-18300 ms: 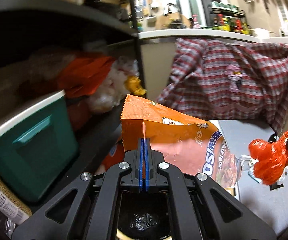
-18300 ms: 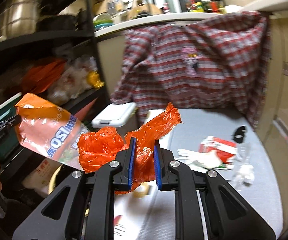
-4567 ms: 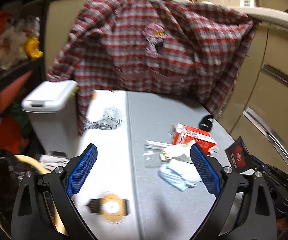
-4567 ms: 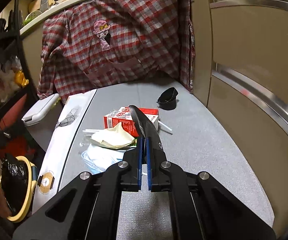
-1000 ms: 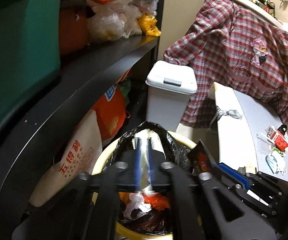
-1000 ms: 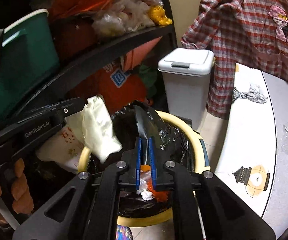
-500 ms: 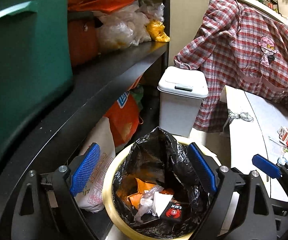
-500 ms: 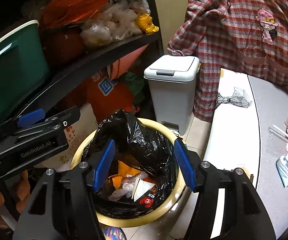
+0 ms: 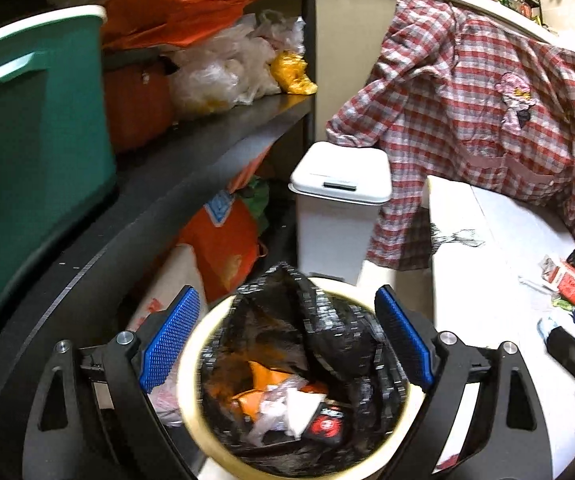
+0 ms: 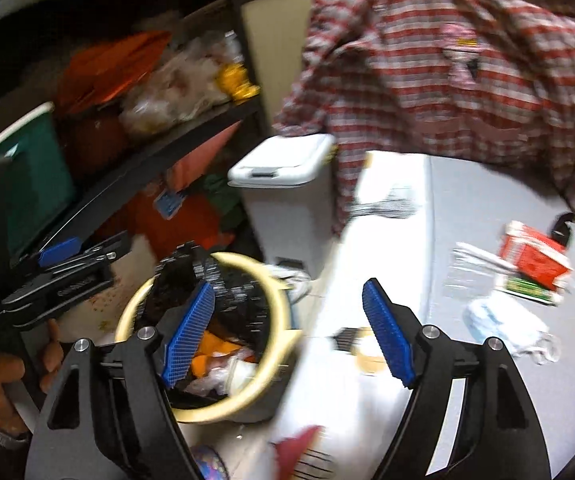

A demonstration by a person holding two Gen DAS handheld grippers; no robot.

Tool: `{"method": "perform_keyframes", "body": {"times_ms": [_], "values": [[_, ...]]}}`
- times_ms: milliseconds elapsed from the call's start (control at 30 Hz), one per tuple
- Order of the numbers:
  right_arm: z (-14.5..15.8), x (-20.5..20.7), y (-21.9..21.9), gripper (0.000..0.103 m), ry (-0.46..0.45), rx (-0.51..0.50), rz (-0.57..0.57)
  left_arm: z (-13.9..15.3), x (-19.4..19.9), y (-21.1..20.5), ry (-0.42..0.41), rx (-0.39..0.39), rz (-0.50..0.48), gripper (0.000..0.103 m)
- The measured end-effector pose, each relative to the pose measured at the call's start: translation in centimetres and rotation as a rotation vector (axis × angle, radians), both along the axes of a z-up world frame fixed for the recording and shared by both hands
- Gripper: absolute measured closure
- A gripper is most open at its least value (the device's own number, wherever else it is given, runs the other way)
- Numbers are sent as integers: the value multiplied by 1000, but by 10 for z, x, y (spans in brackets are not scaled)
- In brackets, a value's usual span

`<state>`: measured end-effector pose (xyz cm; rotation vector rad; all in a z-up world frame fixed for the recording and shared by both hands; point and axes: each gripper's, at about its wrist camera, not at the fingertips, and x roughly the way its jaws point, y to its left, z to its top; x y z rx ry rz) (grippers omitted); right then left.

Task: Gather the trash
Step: 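Move both grippers back to the trash on the table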

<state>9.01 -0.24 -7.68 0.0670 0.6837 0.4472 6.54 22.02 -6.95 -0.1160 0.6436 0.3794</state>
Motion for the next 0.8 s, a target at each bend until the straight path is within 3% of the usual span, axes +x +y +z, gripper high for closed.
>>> {"method": "perform_keyframes", "body": {"times_ms": [233, 467, 800], "values": [[-7, 14, -85, 27, 2, 16, -191, 5, 15, -43, -41, -24, -86, 17], [-40, 33, -149, 27, 29, 23, -341, 2, 37, -87, -40, -38, -171, 17], [-83, 65, -167, 27, 90, -64, -363, -8, 55, -116, -15, -29, -222, 17]]}}
